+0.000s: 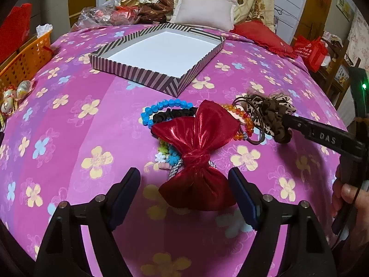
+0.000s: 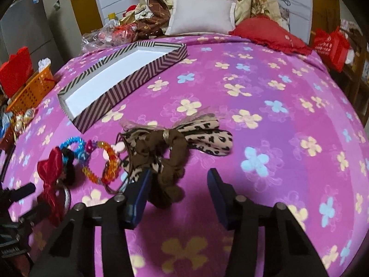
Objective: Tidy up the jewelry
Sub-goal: 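Grasp the shiny red bow with the left gripper while the right grasps the leopard-print bow, then carry the red bow with the left gripper while the right carries the leopard bow into the tray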
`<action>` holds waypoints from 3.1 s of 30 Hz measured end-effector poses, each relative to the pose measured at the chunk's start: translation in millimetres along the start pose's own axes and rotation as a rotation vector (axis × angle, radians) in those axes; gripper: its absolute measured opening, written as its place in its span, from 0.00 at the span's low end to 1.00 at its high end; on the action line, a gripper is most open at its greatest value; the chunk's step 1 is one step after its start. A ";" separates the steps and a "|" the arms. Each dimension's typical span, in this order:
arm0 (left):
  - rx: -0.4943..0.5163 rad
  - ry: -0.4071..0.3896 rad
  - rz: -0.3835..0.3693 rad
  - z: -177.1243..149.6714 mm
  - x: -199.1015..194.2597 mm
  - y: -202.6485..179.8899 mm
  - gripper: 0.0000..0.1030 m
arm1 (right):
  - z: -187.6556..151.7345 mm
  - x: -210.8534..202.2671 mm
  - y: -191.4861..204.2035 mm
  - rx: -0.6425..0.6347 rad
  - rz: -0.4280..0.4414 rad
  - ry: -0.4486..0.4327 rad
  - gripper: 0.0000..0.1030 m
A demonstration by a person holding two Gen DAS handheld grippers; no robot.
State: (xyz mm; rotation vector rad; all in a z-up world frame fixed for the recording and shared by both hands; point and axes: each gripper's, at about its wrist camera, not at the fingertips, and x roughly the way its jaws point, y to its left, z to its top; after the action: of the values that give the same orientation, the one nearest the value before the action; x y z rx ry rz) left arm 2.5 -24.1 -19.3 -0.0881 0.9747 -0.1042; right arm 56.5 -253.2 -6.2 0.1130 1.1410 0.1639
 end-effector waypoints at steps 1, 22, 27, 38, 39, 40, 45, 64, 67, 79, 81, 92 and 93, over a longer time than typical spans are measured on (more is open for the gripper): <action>0.000 0.004 0.002 0.3 1.8 0.1 0.51 | 2.0 3.0 0.3 -0.001 0.002 0.001 0.48; -0.019 -0.023 -0.053 1.1 -1.2 10.7 0.00 | 5.7 10.6 0.4 0.000 0.057 -0.021 0.15; -0.047 -0.050 -0.065 6.6 -11.6 20.5 0.00 | 12.5 -11.0 2.3 -0.007 0.058 -0.071 0.14; -0.046 -0.105 -0.044 31.1 -31.5 33.9 0.00 | 38.2 -45.8 21.6 -0.057 0.078 -0.159 0.14; -0.047 -0.109 -0.045 32.8 -32.7 34.5 0.00 | 40.3 -46.8 23.7 -0.061 0.081 -0.162 0.14; -0.047 -0.115 -0.045 36.7 -34.1 36.0 0.00 | 43.7 -47.9 26.1 -0.066 0.084 -0.166 0.14; -0.039 -0.137 -0.031 51.1 -37.7 40.9 0.00 | 55.1 -48.7 34.2 -0.078 0.097 -0.177 0.14; -0.020 -0.176 0.060 130.1 -9.1 54.9 0.00 | 127.4 -16.8 83.3 -0.150 0.187 -0.197 0.14; -0.025 -0.163 0.069 143.6 5.7 57.3 0.00 | 146.3 -4.0 95.7 -0.166 0.213 -0.198 0.14; -0.042 -0.075 0.108 160.8 66.6 67.8 0.00 | 176.8 111.7 121.2 -0.171 0.218 -0.044 0.14; -0.044 -0.067 0.113 161.0 72.2 70.3 0.00 | 173.2 125.5 115.5 -0.150 0.199 -0.005 0.14; -0.060 -0.043 0.110 157.5 82.3 77.1 0.00 | 126.4 100.2 99.8 -0.094 0.191 0.064 0.15; -0.058 -0.042 0.108 157.8 82.3 77.5 0.00 | 121.6 99.8 100.3 -0.087 0.217 0.065 0.18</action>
State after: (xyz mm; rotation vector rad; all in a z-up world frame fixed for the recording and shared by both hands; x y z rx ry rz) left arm 182.9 46.5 -8.1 -0.0907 0.9384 0.0258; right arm 200.7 -136.7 -27.9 0.1546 1.1835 0.4118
